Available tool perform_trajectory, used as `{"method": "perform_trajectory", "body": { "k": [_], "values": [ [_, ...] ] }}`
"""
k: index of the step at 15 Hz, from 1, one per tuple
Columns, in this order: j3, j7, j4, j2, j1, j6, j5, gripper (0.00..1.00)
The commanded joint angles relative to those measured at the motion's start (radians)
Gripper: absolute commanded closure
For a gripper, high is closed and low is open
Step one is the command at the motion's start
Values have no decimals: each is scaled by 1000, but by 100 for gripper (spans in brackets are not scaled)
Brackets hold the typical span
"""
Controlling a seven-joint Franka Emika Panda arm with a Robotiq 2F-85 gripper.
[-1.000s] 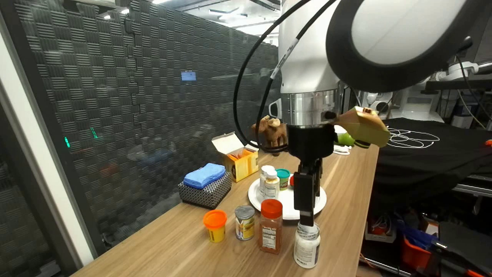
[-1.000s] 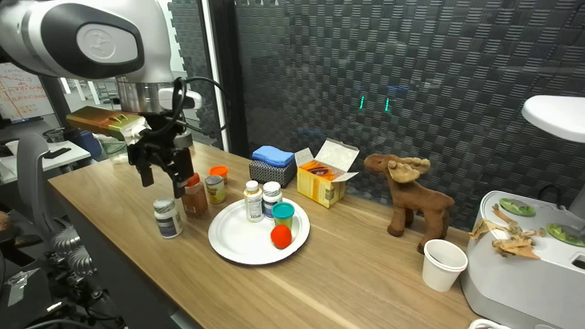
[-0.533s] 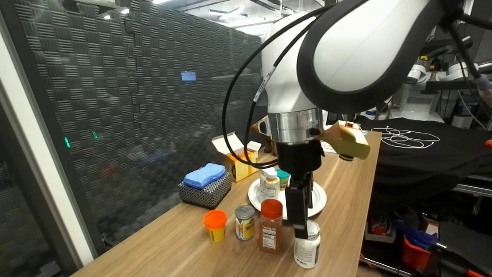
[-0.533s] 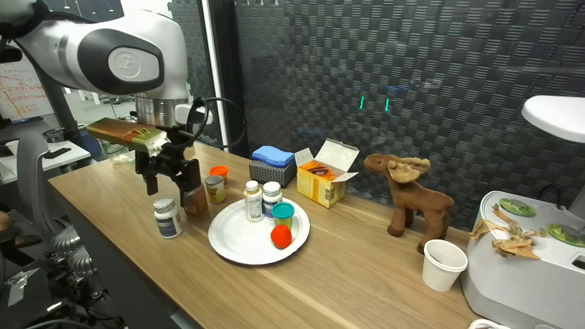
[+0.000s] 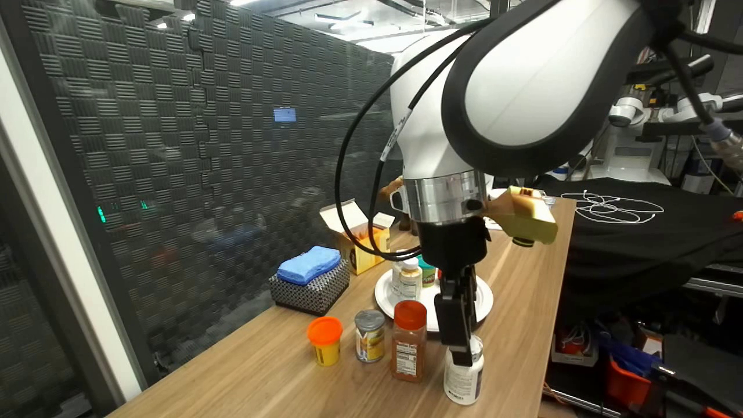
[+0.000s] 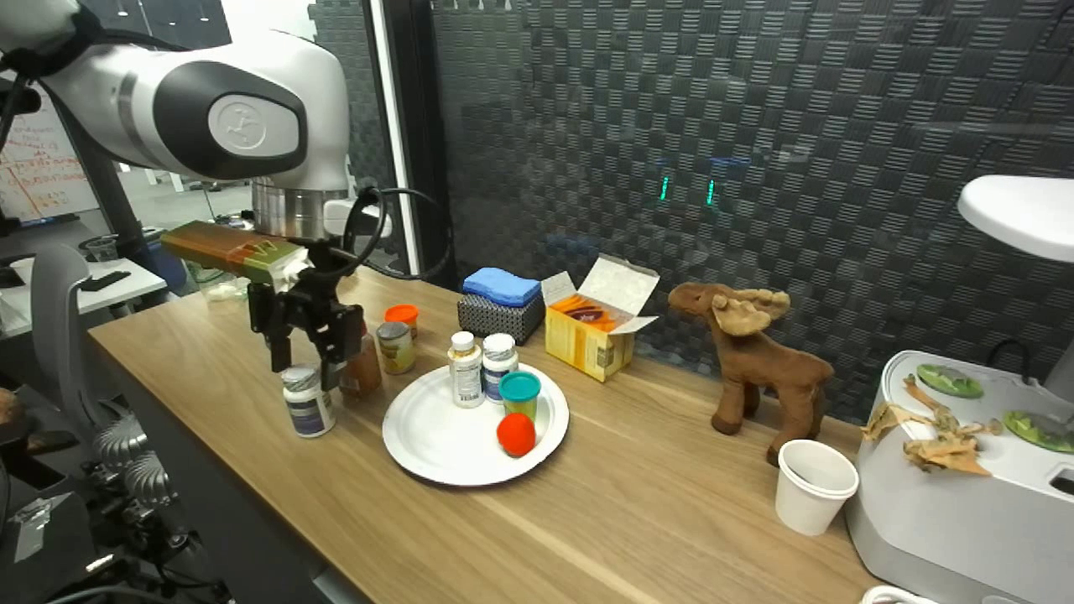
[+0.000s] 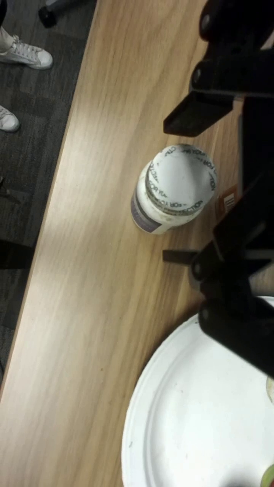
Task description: Put the bottles and the orange plushie surrounding the white plate on the white plate
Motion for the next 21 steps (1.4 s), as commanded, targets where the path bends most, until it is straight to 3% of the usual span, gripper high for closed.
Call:
{"method": "perform_trajectory", "body": {
  "k": [1,4,12,21],
  "values": [
    [8,11,10,-5,-3,-7,-2,53],
    [6,16,11,-3,-5,-4,-1,77],
    [-11,87,-14,-120,-25,-31,16,80],
    [-86,251,24,-144,-109,11,-130,79]
  ]
}}
